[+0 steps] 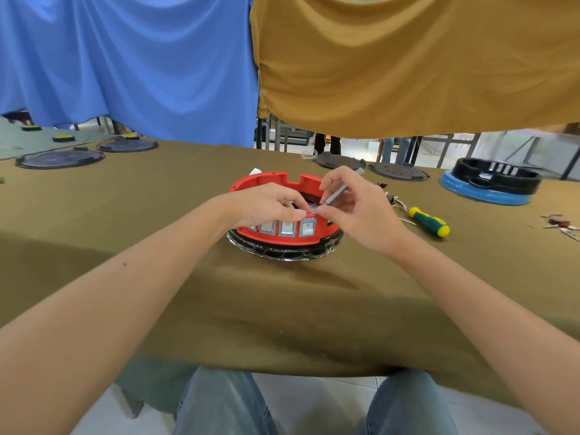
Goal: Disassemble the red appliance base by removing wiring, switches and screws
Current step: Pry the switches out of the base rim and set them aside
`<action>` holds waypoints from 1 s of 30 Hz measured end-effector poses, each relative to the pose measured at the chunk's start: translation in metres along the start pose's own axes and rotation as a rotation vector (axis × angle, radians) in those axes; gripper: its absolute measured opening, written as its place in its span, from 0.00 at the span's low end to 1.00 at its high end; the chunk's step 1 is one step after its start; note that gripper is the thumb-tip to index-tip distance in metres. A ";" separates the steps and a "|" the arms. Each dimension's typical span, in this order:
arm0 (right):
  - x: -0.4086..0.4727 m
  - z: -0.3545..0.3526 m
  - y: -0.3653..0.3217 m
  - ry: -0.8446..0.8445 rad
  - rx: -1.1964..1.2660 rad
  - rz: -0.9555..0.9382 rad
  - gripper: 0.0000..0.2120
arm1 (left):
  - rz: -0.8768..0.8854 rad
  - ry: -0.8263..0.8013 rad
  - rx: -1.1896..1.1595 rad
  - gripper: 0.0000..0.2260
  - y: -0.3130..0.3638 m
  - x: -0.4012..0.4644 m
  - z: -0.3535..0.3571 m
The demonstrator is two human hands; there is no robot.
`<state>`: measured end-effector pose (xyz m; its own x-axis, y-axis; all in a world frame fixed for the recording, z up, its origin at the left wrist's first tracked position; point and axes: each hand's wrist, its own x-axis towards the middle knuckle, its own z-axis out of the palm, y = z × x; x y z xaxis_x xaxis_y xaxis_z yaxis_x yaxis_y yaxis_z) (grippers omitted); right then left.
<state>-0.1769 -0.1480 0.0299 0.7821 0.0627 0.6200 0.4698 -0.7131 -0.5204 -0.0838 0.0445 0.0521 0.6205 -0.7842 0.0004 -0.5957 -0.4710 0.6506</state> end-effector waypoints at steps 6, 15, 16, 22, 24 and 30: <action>0.011 -0.006 -0.008 -0.161 -0.108 0.007 0.08 | 0.013 0.006 0.015 0.11 -0.001 0.001 0.001; 0.036 -0.011 -0.015 -0.331 -0.147 0.103 0.07 | 0.006 -0.005 0.033 0.12 0.001 0.002 0.000; 0.039 -0.012 -0.015 -0.356 -0.123 0.130 0.06 | 0.003 -0.006 0.030 0.11 0.001 0.002 0.000; 0.044 -0.016 -0.016 -0.407 -0.078 0.174 0.04 | -0.006 -0.009 0.027 0.11 0.002 0.000 0.000; 0.033 -0.011 -0.014 -0.335 -0.126 0.140 0.06 | -0.001 -0.008 0.028 0.11 0.002 0.000 0.001; 0.015 0.002 -0.009 -0.145 -0.120 0.122 0.13 | 0.018 0.006 0.022 0.11 0.002 0.000 0.002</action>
<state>-0.1688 -0.1391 0.0427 0.8849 0.0649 0.4612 0.3228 -0.7992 -0.5070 -0.0859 0.0425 0.0517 0.6126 -0.7902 0.0161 -0.6178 -0.4660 0.6334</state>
